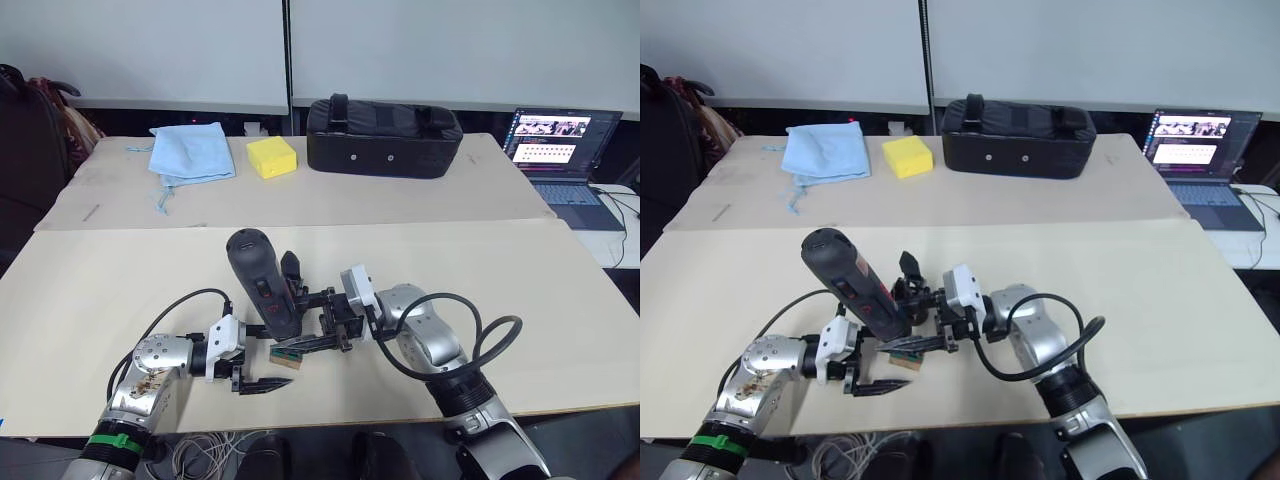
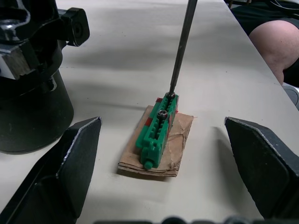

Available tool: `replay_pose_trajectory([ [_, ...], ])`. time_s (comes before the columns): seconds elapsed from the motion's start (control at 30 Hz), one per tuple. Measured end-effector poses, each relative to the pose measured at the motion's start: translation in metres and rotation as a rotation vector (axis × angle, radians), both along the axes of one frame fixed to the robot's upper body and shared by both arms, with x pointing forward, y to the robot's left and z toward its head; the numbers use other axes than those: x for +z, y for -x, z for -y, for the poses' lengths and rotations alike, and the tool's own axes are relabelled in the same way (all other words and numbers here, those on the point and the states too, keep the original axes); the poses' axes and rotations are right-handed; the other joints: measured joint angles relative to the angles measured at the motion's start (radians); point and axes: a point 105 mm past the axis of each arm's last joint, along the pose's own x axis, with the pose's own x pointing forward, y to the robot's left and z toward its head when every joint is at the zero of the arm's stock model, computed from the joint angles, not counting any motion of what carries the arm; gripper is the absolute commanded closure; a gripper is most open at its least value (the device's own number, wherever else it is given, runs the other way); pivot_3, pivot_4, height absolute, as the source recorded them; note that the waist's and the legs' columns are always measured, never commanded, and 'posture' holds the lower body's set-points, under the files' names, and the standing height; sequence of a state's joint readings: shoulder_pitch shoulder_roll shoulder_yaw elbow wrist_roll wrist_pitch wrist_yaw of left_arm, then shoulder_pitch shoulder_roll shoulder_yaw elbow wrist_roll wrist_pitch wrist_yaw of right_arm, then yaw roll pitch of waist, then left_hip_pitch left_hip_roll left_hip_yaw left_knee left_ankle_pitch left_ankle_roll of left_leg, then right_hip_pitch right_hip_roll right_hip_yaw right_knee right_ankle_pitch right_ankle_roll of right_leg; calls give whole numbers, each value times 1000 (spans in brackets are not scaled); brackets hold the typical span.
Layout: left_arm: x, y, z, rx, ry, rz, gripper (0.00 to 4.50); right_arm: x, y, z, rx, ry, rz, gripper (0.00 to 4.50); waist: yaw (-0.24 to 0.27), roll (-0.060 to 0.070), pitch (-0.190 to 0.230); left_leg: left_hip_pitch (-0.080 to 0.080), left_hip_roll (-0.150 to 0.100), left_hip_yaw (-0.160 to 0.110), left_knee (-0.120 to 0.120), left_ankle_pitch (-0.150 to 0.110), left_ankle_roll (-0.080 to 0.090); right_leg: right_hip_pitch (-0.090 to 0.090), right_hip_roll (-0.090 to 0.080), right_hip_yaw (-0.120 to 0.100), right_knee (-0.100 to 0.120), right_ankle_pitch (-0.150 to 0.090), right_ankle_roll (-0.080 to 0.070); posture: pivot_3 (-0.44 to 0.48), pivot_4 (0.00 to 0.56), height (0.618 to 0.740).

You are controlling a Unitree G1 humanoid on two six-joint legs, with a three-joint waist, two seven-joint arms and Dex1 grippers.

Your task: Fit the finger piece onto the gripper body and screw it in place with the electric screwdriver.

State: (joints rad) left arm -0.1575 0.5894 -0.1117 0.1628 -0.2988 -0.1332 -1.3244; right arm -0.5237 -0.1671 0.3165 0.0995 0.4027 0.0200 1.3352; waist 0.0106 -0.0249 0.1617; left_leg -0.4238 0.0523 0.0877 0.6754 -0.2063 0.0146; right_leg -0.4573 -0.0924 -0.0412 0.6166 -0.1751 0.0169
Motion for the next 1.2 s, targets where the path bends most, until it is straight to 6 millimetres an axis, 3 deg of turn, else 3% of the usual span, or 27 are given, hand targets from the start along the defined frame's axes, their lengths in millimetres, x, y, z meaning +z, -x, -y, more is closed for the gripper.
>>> replay_pose_trajectory([
  [0.83,0,1,-2,1,-4,6,0,0,-1,-1,6,-23,-17,2596,-2,0,0,0,0,0,-1,-1,-1,-1,0,0,0,0,0,0,150,740],
  [1.2,2,6,-8,20,39,-3,0,15,7,5,36,-41,14,2596,-9,1,0,0,1,-1,-2,-1,-1,-2,0,0,-1,0,0,0,150,740],
])
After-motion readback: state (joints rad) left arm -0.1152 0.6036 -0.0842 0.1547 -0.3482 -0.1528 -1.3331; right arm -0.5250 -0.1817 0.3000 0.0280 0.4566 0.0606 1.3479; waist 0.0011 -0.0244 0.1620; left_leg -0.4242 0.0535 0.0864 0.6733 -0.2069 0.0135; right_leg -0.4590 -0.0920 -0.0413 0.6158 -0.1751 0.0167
